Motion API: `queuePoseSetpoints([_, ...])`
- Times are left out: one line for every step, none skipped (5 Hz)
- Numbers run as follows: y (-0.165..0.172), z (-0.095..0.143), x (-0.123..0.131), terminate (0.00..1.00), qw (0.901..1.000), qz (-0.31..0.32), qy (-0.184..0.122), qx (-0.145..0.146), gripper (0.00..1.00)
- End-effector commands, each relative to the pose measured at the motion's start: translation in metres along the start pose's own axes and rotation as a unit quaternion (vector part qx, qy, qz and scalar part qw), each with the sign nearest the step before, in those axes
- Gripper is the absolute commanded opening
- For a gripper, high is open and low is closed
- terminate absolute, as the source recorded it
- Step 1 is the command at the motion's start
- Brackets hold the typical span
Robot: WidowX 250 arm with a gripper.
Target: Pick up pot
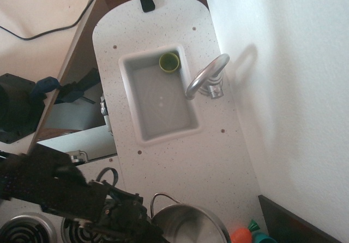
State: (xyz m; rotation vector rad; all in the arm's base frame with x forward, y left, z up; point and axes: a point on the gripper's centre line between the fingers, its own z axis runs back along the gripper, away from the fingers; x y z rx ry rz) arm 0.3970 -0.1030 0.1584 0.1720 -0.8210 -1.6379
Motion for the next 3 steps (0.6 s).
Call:
queuePoseSetpoints([0.0226,0.0194,0.0135,0.0,0.9996,-0.018,0.0,0.02,0.0])
queuePoseSetpoints([0.0209,0.0173,0.014,0.0,0.9999,-0.013,0.001,0.009,0.0])
queuePoseSetpoints([0.0166,0.0165,0.0132,1.0,1.0,-0.007,0.003,-0.004,0.0])
